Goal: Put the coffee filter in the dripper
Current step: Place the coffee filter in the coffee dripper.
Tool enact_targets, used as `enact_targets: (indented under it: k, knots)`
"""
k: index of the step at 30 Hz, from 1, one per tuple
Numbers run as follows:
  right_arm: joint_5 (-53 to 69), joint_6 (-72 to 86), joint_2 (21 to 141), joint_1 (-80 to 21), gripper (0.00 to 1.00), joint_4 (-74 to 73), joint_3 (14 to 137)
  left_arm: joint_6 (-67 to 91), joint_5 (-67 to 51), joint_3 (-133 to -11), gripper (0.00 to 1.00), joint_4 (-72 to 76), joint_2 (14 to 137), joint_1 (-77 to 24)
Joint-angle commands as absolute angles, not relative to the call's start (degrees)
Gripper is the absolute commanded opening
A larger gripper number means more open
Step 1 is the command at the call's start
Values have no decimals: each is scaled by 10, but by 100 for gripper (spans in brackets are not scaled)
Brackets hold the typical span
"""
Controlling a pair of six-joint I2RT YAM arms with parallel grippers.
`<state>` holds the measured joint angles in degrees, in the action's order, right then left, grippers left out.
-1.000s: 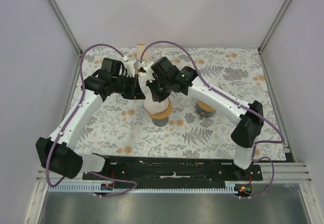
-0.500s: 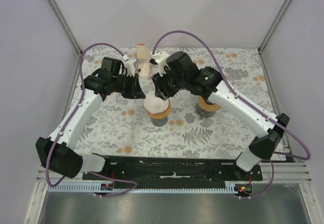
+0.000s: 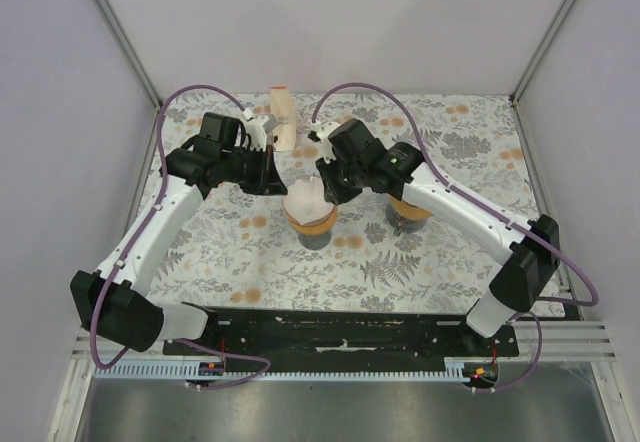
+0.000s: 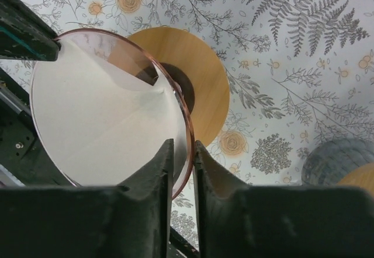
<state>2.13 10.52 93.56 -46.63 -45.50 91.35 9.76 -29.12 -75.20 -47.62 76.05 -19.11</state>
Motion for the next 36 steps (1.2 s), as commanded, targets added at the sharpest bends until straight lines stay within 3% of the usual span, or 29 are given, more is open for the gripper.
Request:
enact_targets:
  k: [1,5,10,20,36]
  knots:
    - [44,119,947,-460,17,-422,924,99,-308,-769,5,-467,764,-193]
    - [82,115,983,-449,0,-466,958,101,-305,-770,2,-466,772,-192]
    - [119,108,1004,-437,0,-497,976,110,-310,-770,2,-464,780,-192]
    - [206,57,1119,-418,0,-646,1129,142,-353,-812,2,-468,822,-192]
    - [150,81,1152,-432,0,-566,1065,112,-313,-714,2,-445,871,-185]
